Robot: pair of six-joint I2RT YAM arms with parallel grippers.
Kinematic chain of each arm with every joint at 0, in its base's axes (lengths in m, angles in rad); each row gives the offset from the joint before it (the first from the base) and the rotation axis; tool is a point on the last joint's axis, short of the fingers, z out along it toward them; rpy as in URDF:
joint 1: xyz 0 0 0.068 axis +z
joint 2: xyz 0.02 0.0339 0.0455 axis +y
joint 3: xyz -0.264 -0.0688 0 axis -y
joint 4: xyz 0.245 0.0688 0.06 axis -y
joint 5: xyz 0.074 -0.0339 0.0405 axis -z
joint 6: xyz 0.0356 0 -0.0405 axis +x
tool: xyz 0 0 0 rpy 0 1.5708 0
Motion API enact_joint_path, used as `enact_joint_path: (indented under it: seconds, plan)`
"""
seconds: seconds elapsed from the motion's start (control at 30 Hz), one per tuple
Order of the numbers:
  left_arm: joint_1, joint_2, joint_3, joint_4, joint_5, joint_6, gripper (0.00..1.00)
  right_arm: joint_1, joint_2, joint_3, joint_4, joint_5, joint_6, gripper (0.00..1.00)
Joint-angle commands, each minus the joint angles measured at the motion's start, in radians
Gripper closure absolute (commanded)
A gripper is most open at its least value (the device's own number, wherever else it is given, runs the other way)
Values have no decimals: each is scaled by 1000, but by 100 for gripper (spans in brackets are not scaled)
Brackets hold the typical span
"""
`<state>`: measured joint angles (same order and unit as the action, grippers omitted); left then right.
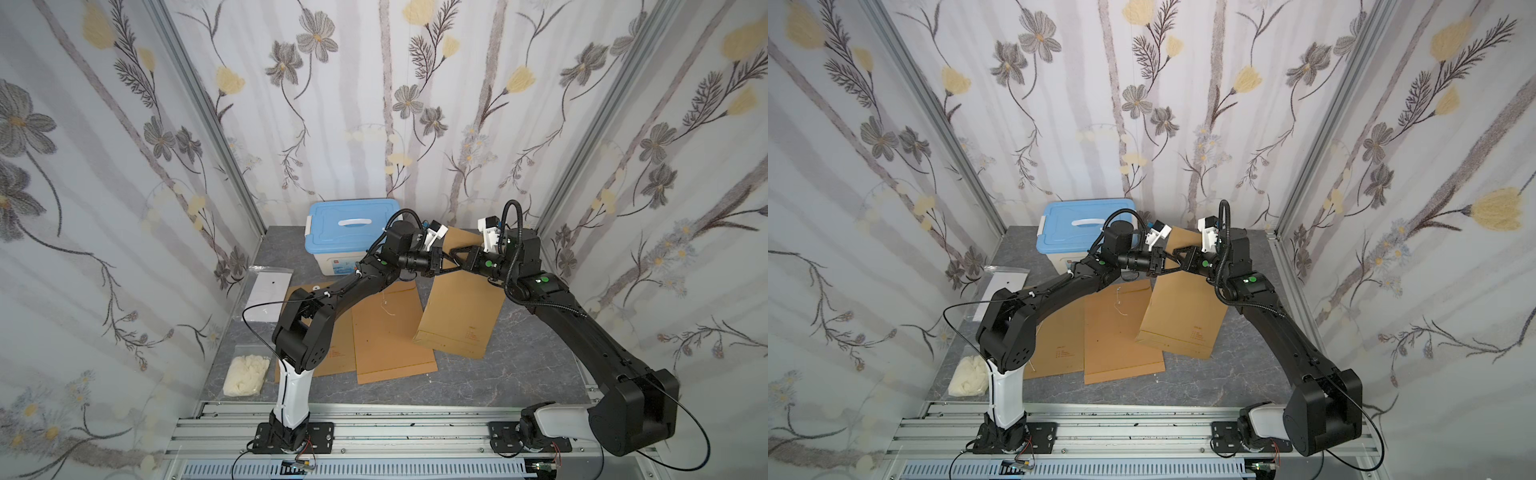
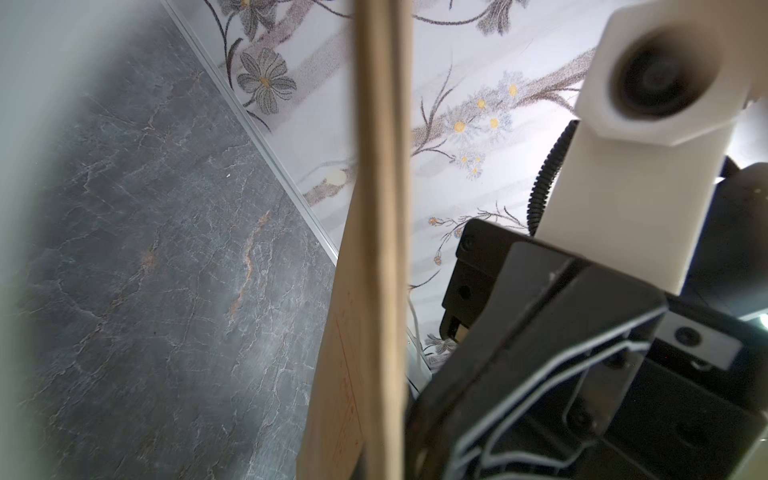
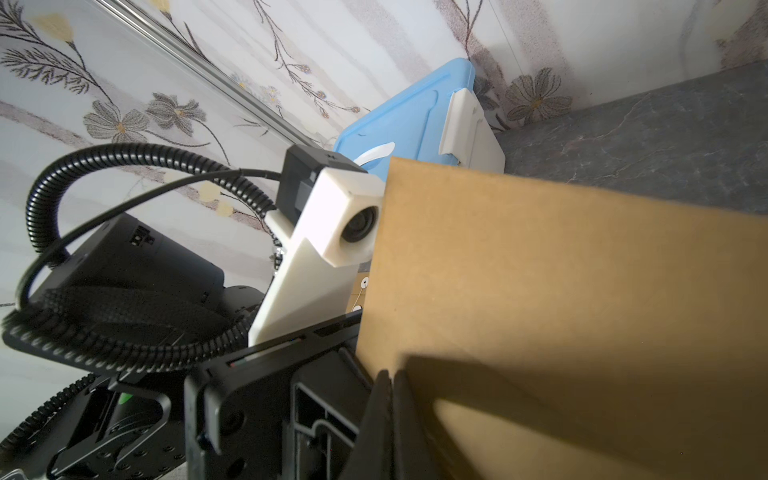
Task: Close the mouth of the file bag
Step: Close the file bag.
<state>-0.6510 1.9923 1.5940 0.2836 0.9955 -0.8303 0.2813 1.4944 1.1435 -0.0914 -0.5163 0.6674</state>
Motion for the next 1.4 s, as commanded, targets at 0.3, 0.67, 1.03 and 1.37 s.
enact_joint_path:
  seconds: [0.3,0.67,1.03,1.37]
  plan:
    - [52,-17,-99,323,-30,-196,100,1,-32,-123,158,-47,59,100]
    - [76,-25,-171,520,-46,-318,100,-7,-19,-239,293,-105,127,100]
    - [99,-28,-211,652,-57,-402,100,-38,-69,-280,242,-102,90,100]
    - [108,-12,-233,781,-81,-482,100,-48,-72,-323,264,-120,106,100]
